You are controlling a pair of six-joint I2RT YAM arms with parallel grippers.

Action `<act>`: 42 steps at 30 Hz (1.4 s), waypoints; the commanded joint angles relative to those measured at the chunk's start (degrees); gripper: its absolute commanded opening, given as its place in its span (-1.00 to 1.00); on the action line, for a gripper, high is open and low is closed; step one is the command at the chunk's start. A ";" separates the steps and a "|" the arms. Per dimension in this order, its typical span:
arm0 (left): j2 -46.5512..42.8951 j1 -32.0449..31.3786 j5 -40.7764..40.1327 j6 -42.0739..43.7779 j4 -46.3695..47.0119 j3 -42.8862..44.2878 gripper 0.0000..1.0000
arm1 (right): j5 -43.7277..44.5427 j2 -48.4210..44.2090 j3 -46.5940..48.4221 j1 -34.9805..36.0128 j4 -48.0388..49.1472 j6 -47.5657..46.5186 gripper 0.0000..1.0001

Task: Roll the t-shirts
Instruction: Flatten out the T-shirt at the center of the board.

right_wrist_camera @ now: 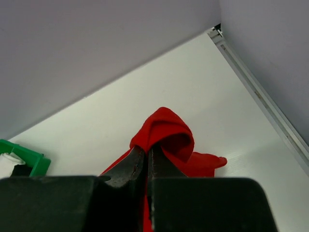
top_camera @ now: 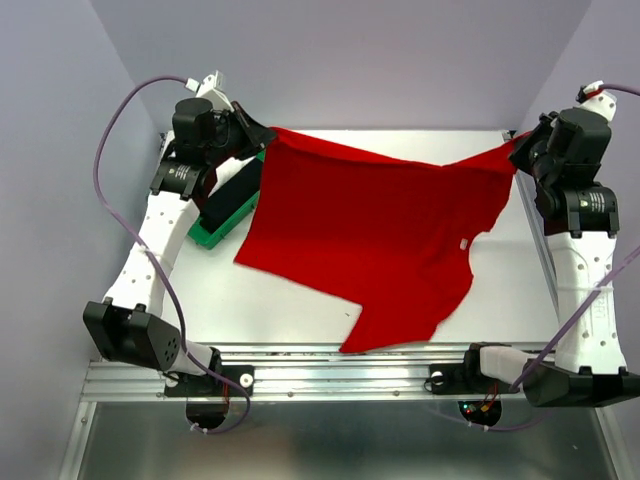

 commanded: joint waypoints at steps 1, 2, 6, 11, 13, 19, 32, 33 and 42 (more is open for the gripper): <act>-0.34 -0.06 1.76 1.03 7.83 7.69 -1.00 | 1.23 -3.95 1.51 -0.50 4.57 -1.83 -0.99; 0.19 -0.06 2.02 0.85 7.92 8.48 -1.00 | 1.23 -4.22 1.77 -0.50 4.39 -1.83 -0.99; 1.16 0.03 3.34 -0.29 7.83 13.84 -1.00 | 1.05 -5.45 4.93 -0.50 3.34 -1.92 -0.99; 0.63 0.47 5.01 -1.52 7.04 20.59 -1.00 | 0.79 -7.82 10.91 -0.50 0.62 -2.18 -0.99; -0.33 0.65 5.10 -1.52 5.99 22.80 -1.00 | 0.27 -8.87 15.11 -0.50 -0.96 -2.35 -0.99; -4.64 1.35 3.70 -1.17 3.53 29.31 -1.00 | -2.72 -10.72 27.07 -0.50 -4.83 -3.32 -0.99; -17.55 1.53 -1.05 0.50 -1.66 36.61 -1.00 | -10.55 -17.13 40.27 -0.50 -7.29 -1.66 -0.99; -18.08 1.53 -1.14 0.59 -2.10 36.87 -1.00 | -10.55 -17.40 40.97 -0.50 -7.73 -1.39 -0.99; -19.50 1.53 -1.32 1.73 -5.62 40.74 -1.00 | -8.97 -20.13 42.91 -0.50 -9.67 0.10 -0.99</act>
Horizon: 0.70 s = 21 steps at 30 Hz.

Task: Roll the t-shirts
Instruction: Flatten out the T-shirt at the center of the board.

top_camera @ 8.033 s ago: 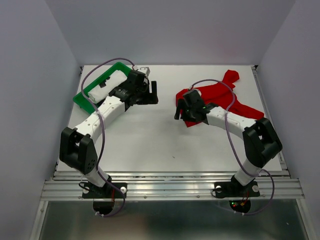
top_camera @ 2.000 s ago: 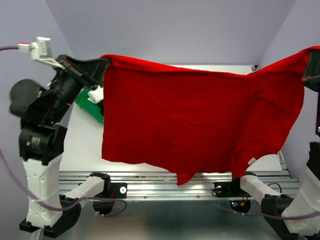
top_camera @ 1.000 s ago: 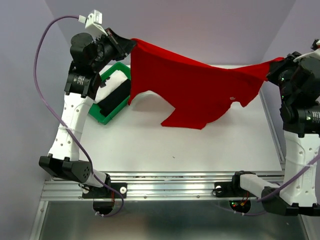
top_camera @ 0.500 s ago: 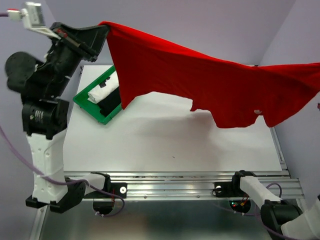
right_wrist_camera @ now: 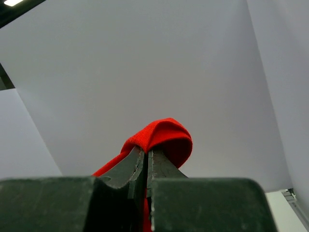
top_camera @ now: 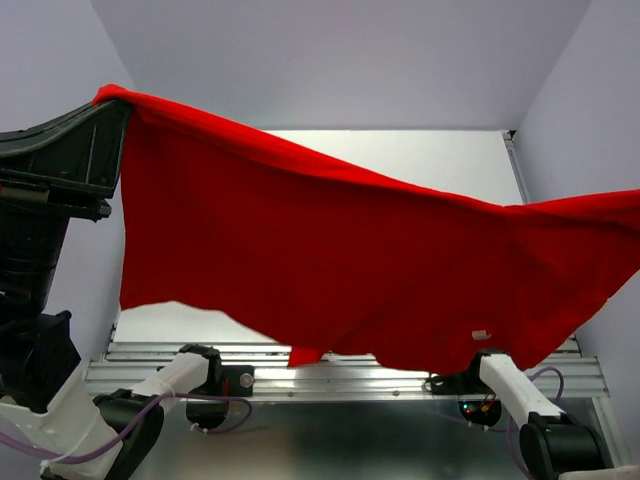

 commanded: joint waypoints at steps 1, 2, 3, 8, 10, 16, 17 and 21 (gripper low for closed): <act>1.75 0.37 -1.27 1.84 -0.74 0.64 -1.00 | 1.42 -1.13 -0.13 -0.46 -0.29 0.78 -0.99; 1.93 0.37 -1.10 1.93 -0.66 0.29 -1.00 | 1.68 -1.31 -0.65 -0.46 -0.38 0.87 -0.99; 2.01 0.37 -1.01 2.10 -0.48 -1.46 -1.00 | 2.64 -1.75 -2.13 -0.46 -0.56 0.78 -0.99; 2.54 0.37 2.41 0.96 5.22 -13.41 -1.00 | 8.17 -3.42 -8.90 -0.46 -3.72 0.61 -0.99; 3.76 0.37 4.60 0.00 8.55 -20.43 -1.00 | 9.24 -4.64 -13.37 -0.46 -5.03 0.52 -0.99; 11.22 -0.24 6.73 -1.59 19.18 -35.92 -1.00 | 14.07 -6.58 -30.66 -0.46 -4.61 0.61 -0.99; 12.72 -0.51 6.64 -1.67 20.25 -37.06 -1.00 | 14.60 -6.67 -33.32 -0.46 -4.17 0.69 -0.99; 22.82 -2.35 5.50 -1.32 24.47 -39.27 -1.00 | 16.97 -5.36 -46.94 -0.46 0.31 1.05 -0.99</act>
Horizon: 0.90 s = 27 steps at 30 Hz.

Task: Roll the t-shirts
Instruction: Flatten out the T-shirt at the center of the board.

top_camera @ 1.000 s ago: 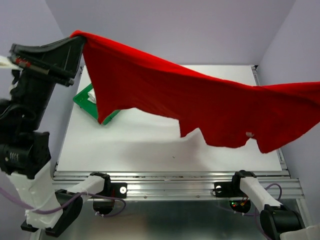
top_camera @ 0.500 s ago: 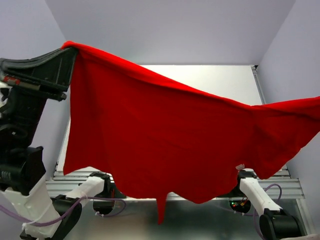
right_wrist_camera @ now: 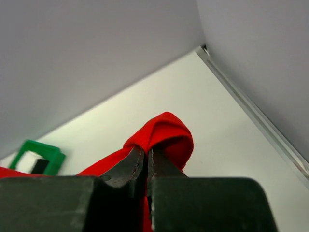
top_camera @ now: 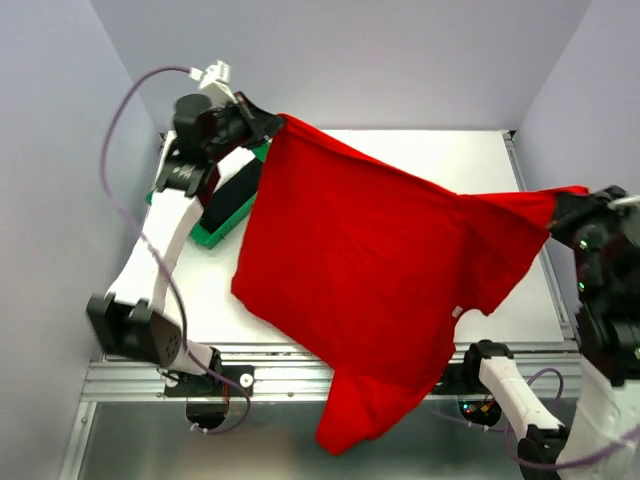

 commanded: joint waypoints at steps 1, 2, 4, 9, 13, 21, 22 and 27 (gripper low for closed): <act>8.94 -2.09 -0.51 0.36 10.62 0.00 -1.00 | 5.24 2.44 -11.29 -0.46 6.86 0.09 -0.99; 11.69 -2.54 -1.13 0.71 10.80 0.88 -1.00 | 5.41 3.41 -13.67 -0.46 8.20 0.26 -0.99; 17.84 -3.33 -1.48 1.41 11.16 5.01 -1.00 | 6.72 5.96 -20.09 -0.46 11.53 0.17 -0.99; 41.04 -5.09 -4.12 1.15 10.99 17.56 -1.00 | 10.68 19.14 -27.74 -0.46 23.66 -0.88 -0.99; 56.32 -5.26 -4.03 0.71 6.96 34.96 -1.00 | 15.60 29.16 -30.20 -0.46 32.17 -3.69 -0.99; 70.95 -5.00 -3.77 -0.34 4.74 55.29 -1.00 | 18.87 46.65 -25.12 -0.99 36.68 -5.01 -0.99; 71.39 -4.91 -3.51 -0.78 5.53 55.47 -1.00 | 18.95 48.93 -24.77 -1.51 36.95 -4.84 -0.99; 73.06 -4.74 -2.37 -1.05 8.08 55.65 -1.00 | 18.86 53.08 -23.97 -2.13 37.48 -3.87 -0.99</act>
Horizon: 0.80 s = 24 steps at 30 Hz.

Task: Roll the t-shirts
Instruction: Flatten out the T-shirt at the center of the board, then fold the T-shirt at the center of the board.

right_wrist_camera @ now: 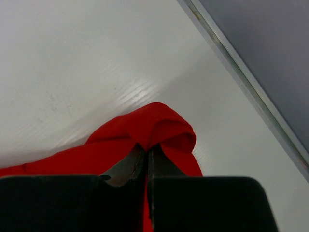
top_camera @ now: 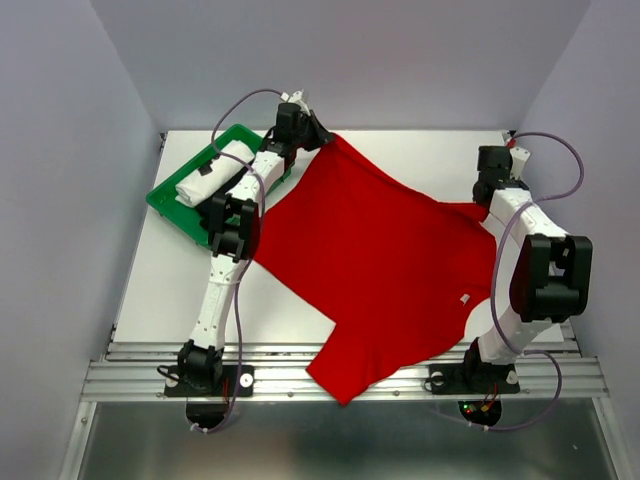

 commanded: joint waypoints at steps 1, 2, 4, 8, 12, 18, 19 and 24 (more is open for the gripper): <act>-0.83 0.71 1.24 -0.15 5.33 4.83 -1.00 | 2.97 0.78 2.96 -0.71 4.43 0.57 -0.99; -0.48 0.71 1.33 0.02 5.42 5.18 -1.00 | 3.06 0.87 2.52 -1.23 4.43 0.74 -0.99; -0.13 0.71 1.33 0.11 5.50 6.32 -1.00 | 2.97 1.04 2.43 -1.24 4.43 1.18 -0.99; 0.49 0.79 1.77 0.46 5.59 6.94 -1.00 | 2.10 1.48 3.39 -1.24 4.17 1.18 -0.99; -1.70 0.97 2.21 2.39 4.98 3.18 -1.00 | 0.78 -1.14 2.96 -1.24 0.58 2.76 -0.99; -3.20 1.32 2.65 4.60 1.82 1.67 -1.00 | -2.03 -5.46 0.93 -1.24 -4.18 4.34 -0.99; -3.55 1.41 3.26 4.68 1.38 0.71 -1.00 | -2.82 -5.98 0.58 -1.24 -5.05 5.13 -0.99; -6.81 2.20 5.20 6.35 -1.95 -2.90 -1.00 | -6.08 -10.29 -2.14 -1.24 -10.33 7.77 -0.99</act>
